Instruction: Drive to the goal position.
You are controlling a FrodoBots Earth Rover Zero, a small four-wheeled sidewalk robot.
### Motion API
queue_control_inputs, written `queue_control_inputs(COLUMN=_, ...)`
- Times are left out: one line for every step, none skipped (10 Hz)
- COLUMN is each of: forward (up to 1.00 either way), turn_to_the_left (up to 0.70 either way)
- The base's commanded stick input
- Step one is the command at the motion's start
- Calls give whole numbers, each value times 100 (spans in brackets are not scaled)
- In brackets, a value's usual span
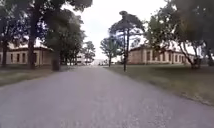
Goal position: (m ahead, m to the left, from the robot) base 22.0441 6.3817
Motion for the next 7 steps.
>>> queue_control_inputs(forward=85, turn_to_the_left=0)
queue_control_inputs(forward=85, turn_to_the_left=0)
queue_control_inputs(forward=85, turn_to_the_left=0)
queue_control_inputs(forward=85, turn_to_the_left=0)
queue_control_inputs(forward=85, turn_to_the_left=0)
queue_control_inputs(forward=85, turn_to_the_left=0)
queue_control_inputs(forward=85, turn_to_the_left=0)
